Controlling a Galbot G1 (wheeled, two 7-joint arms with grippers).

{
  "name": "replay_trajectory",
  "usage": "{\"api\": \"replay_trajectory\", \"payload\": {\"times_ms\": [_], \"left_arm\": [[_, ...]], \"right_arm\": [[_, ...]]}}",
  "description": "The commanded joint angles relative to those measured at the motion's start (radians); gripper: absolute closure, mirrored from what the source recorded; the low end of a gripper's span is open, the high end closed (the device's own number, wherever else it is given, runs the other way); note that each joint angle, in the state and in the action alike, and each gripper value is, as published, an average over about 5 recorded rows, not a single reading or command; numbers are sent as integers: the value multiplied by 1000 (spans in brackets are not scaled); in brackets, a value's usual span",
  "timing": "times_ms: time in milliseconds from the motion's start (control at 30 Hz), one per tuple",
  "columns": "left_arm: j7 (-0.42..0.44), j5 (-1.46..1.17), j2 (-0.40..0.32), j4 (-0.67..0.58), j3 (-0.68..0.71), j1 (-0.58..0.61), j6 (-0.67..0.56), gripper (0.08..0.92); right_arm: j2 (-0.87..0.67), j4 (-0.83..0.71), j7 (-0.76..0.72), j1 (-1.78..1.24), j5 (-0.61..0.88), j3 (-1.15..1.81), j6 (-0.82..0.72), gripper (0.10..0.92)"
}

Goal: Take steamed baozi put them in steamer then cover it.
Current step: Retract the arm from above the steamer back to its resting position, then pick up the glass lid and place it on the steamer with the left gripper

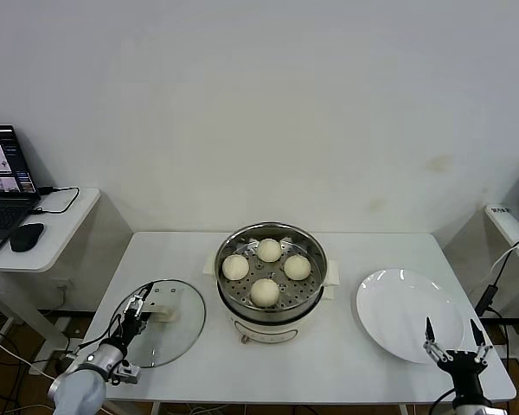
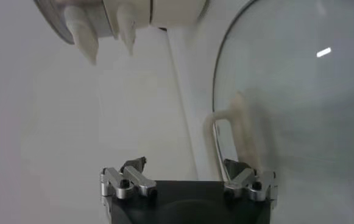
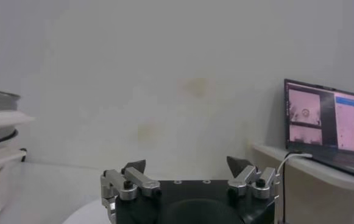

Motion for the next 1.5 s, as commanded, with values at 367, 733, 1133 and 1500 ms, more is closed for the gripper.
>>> {"api": "replay_trajectory", "payload": {"times_ms": [367, 733, 1133, 1500], "left_arm": [[-7, -98, -7, 98, 18, -57, -7, 398], [-102, -98, -20, 48, -20, -24, -48, 718], [-14, -286, 52, -369, -129, 170, 214, 850], [163, -587, 252, -655, -84, 128, 469, 850]], "right_arm": [[4, -10, -2, 3, -14, -17, -1, 202], [4, -8, -2, 12, -25, -40, -3, 203], [-8, 3, -1, 5, -44, -53, 8, 203], [-16, -1, 4, -6, -73, -74, 26, 203]]}}
